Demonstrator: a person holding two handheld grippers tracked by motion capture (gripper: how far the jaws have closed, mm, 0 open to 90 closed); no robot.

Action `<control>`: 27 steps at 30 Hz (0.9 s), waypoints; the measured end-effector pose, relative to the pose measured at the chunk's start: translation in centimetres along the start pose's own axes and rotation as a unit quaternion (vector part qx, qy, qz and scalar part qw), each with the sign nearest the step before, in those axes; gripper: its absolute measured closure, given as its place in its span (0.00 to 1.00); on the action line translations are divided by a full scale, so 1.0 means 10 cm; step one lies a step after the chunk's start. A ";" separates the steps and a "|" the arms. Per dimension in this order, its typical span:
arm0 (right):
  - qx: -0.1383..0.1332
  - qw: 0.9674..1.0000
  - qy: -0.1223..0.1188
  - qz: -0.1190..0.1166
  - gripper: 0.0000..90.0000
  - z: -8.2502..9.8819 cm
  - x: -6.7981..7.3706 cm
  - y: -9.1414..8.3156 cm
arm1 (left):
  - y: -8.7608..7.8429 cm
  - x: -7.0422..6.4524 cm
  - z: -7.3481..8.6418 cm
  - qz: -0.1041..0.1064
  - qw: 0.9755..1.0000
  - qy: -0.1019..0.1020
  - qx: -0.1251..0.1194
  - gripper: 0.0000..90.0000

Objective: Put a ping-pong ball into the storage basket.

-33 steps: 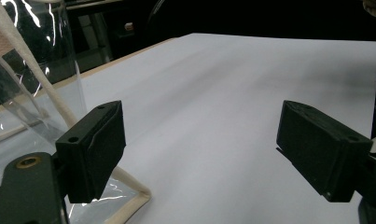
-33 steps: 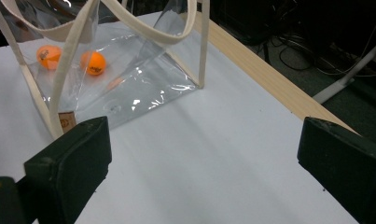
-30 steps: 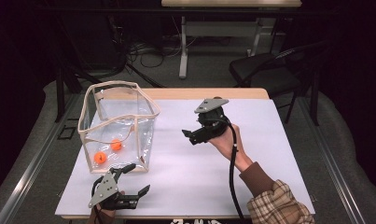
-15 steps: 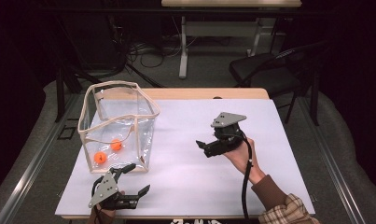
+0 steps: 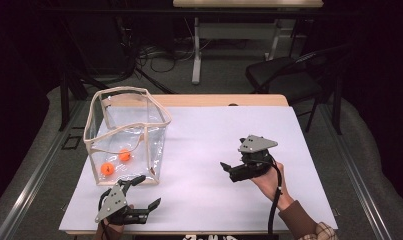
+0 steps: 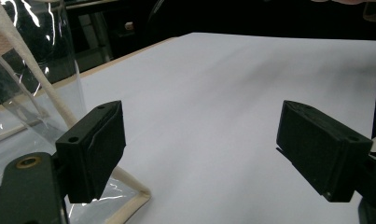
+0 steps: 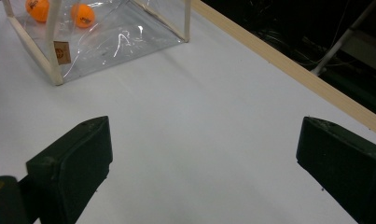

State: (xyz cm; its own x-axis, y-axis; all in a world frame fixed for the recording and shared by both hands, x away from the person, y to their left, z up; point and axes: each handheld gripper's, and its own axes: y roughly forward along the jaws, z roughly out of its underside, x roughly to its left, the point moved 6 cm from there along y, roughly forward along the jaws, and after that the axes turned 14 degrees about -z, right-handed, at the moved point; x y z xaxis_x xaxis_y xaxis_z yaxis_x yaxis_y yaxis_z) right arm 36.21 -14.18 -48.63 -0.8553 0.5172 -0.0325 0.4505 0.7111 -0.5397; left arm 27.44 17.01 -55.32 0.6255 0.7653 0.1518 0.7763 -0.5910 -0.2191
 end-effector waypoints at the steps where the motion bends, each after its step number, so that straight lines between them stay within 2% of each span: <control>1: -0.001 1.000 0.000 0.000 0.03 0.02 0.00 -0.01 | 0.00 0.00 0.00 0.000 1.000 -0.001 -0.001 0.17; 10: -0.003 1.000 0.002 0.009 0.03 0.28 0.05 -0.11 | 0.00 0.00 0.00 0.000 1.000 -0.001 0.000 0.17; 27: -0.025 0.999 0.009 0.027 0.03 0.73 0.10 -0.33 | 0.00 0.01 0.01 -0.004 1.000 -0.003 0.003 0.17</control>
State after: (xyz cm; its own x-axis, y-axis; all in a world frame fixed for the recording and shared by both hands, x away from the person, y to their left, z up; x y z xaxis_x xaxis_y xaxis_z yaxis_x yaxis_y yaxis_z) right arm 31.97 -19.50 -53.00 -0.8246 0.5639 -0.0456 0.5090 0.7044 -0.4946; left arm 27.47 17.07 -55.39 0.6181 0.7721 0.1475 0.7812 -0.5826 -0.2243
